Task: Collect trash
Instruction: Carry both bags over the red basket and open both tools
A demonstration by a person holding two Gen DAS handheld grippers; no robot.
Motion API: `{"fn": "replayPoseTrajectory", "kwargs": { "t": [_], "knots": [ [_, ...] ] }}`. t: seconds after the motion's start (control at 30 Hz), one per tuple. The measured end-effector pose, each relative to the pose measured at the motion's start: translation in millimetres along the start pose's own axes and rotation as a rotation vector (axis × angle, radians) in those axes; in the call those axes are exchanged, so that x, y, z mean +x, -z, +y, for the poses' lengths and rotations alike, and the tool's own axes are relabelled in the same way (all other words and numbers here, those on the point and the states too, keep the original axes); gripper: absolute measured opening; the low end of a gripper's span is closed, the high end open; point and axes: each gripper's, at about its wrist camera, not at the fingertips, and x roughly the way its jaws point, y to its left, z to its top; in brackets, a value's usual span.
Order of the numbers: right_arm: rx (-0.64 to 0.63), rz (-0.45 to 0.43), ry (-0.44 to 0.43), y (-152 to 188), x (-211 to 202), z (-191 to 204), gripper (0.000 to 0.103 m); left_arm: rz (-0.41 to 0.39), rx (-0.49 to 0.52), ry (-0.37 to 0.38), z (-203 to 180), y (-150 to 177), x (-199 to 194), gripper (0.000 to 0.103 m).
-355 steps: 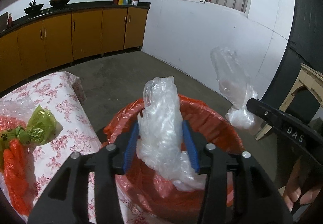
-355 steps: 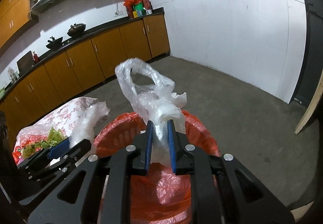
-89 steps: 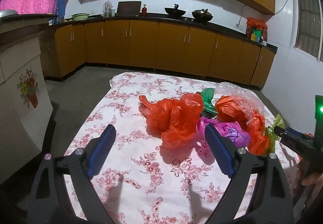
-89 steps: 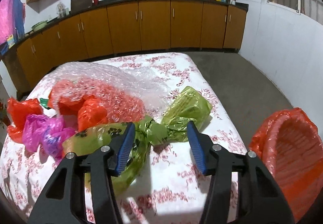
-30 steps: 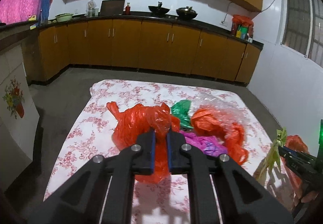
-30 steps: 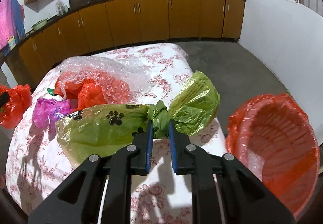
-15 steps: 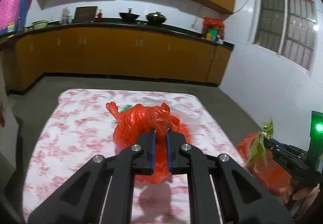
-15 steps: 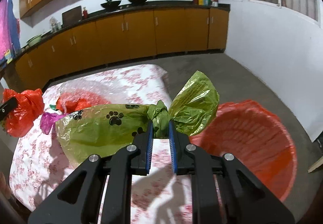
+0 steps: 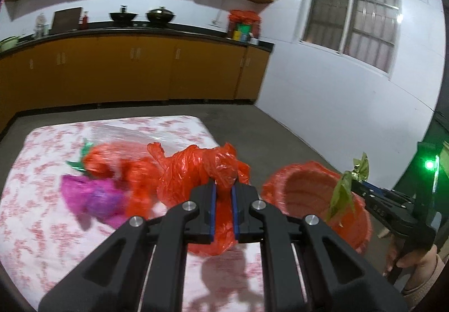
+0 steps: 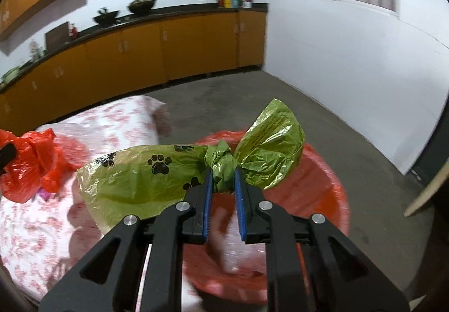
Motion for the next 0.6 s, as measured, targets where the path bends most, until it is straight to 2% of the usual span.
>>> {"fn": "replayPoseTrajectory", "kwargs": {
  "t": [0.2,0.6],
  "knots": [
    [0.036,-0.001,0.089,3,4,-34,0.016,0.031,0.033,0.091,-39,5,22,0.01],
    [0.069,0.002,0.133,3,9,-61,0.016,0.091,0.104,0.222,-100,17,68,0.01]
  ]
}}
